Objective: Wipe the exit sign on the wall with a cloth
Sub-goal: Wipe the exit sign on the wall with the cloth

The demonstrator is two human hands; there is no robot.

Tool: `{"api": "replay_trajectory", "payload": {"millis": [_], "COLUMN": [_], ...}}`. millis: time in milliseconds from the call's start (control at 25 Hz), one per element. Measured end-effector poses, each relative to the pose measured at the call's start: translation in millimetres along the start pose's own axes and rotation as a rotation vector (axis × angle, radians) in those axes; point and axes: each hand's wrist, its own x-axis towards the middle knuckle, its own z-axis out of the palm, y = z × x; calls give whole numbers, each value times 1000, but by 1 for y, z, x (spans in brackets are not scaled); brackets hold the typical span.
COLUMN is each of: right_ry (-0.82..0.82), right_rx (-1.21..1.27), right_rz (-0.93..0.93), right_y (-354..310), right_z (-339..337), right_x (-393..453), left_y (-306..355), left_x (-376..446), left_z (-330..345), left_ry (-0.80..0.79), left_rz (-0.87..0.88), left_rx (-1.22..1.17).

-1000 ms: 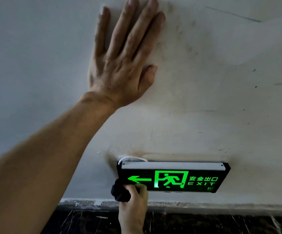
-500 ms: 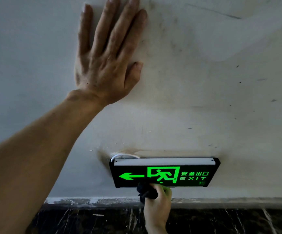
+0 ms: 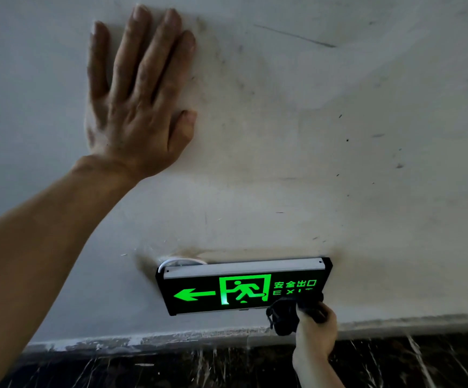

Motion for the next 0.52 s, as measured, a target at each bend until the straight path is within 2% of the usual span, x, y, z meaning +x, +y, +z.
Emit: {"api": "replay_trajectory", "payload": {"millis": [120,200,360,520], "right_ry": [-10,-47,-66,-136], "right_rx": [299,345,259,311], "right_rz": [322,383,250,81], "right_y": [-18,-29,-41,-58], "right_z": [2,0,-2,-8], "right_x": [8,8,4,-7], "left_y": [1,-1,-1,-3], "left_x": [0,-1,-2,-1], "left_z": [2,3,4,2], "left_ry": [15,7,-10,-76], "left_rz": [9,10,22,8], "left_rx": [-4,-2,-2,-38]}}
